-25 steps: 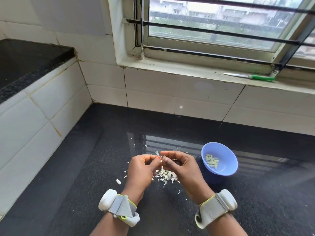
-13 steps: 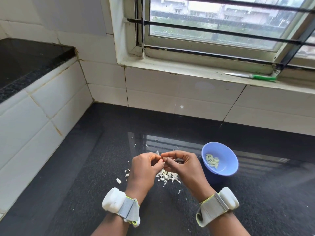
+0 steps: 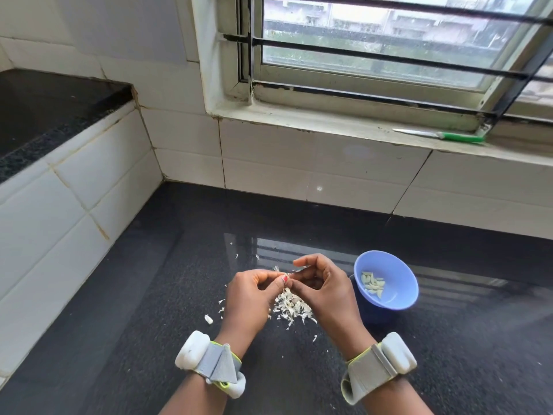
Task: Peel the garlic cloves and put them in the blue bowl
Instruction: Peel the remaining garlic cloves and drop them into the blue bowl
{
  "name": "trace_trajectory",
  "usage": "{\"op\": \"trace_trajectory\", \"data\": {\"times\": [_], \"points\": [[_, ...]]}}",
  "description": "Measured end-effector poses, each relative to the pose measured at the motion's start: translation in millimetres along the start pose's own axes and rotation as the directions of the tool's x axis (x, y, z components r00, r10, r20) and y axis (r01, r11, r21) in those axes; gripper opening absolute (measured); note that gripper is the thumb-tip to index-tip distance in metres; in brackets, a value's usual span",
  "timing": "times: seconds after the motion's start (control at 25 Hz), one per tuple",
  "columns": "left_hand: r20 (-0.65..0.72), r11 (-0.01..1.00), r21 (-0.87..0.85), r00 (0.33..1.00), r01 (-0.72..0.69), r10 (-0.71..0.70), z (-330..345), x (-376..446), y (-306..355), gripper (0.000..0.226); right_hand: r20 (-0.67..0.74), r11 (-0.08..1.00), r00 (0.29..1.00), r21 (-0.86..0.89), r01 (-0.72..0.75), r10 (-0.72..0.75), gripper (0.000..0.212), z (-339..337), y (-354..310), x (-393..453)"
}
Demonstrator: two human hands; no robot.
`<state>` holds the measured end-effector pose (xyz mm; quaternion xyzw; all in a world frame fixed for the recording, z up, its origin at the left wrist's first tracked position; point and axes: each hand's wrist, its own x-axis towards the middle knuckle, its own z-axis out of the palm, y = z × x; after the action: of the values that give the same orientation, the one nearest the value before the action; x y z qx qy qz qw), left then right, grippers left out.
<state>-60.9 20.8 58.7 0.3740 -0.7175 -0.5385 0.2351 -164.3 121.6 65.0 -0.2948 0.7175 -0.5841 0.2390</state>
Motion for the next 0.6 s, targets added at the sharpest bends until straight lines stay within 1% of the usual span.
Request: {"op": "trace_trajectory", "data": {"times": [0.12, 0.32, 0.44, 0.6], "points": [[0.017, 1.0, 0.0, 1.0, -0.006, 0.006, 0.2, 0.5, 2.7, 0.004, -0.01, 0.992, 0.996, -0.09, 0.087, -0.088, 0.031, -0.2, -2.2, -2.8], [-0.003, 0.999, -0.022, 1.0, -0.029, 0.029, 1.6, -1.7, 4.4, 0.005, -0.008, 0.99, 0.994, -0.089, 0.111, -0.112, 0.03, -0.1, -2.2, -3.7], [-0.009, 0.999, -0.017, 0.999, -0.032, 0.031, 1.8, -1.3, 3.6, 0.005, -0.011, 0.994, 0.996, -0.061, 0.086, -0.087, 0.027, 0.1, -2.3, -3.7], [-0.026, 0.999, -0.004, 0.999, -0.033, 0.033, 1.7, -1.0, 3.3, 0.005, 0.006, 0.999, 1.0, 0.045, -0.006, 0.005, 0.024, 0.5, 0.0, -2.4]]}}
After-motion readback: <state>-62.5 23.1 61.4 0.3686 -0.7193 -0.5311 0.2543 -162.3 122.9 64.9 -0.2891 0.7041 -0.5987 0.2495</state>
